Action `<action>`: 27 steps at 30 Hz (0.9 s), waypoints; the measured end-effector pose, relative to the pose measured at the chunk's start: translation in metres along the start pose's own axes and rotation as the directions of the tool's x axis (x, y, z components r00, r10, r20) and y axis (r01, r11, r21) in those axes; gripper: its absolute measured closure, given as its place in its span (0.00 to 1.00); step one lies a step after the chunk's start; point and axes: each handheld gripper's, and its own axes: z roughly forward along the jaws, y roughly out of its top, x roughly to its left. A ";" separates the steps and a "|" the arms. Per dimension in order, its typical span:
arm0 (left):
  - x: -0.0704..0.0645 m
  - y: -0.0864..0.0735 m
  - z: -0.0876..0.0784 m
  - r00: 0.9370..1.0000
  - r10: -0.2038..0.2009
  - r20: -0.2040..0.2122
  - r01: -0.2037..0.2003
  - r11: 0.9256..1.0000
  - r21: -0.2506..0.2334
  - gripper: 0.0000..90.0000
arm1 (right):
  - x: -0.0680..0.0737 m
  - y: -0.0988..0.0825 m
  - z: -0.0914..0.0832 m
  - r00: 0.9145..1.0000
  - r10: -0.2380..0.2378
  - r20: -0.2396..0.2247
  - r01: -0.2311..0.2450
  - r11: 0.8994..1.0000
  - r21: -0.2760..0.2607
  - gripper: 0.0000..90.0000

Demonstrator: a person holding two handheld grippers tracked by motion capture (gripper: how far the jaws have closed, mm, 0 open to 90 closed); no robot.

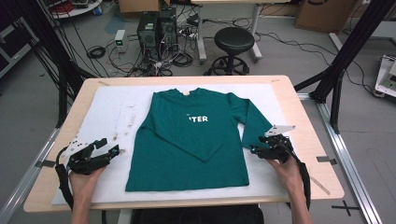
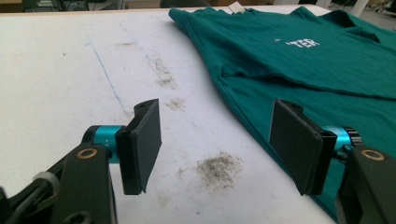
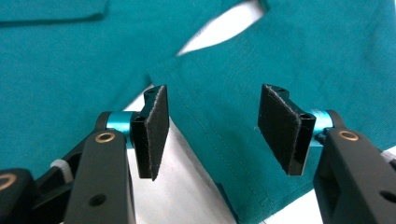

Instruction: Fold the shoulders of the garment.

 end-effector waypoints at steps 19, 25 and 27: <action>-0.001 0.000 0.001 1.000 0.008 -0.004 -0.008 1.000 0.005 0.38 | -0.007 0.000 0.009 0.998 0.049 0.027 -0.049 0.999 0.022 0.96; -0.001 0.000 0.001 1.000 0.007 -0.006 -0.007 1.000 0.009 0.38 | -0.002 0.009 -0.013 0.993 0.117 0.005 -0.115 0.985 -0.126 0.97; -0.001 0.000 0.001 1.000 0.013 -0.002 -0.013 1.000 0.009 0.38 | 0.003 0.015 -0.017 0.994 0.112 -0.009 -0.112 0.983 -0.148 0.97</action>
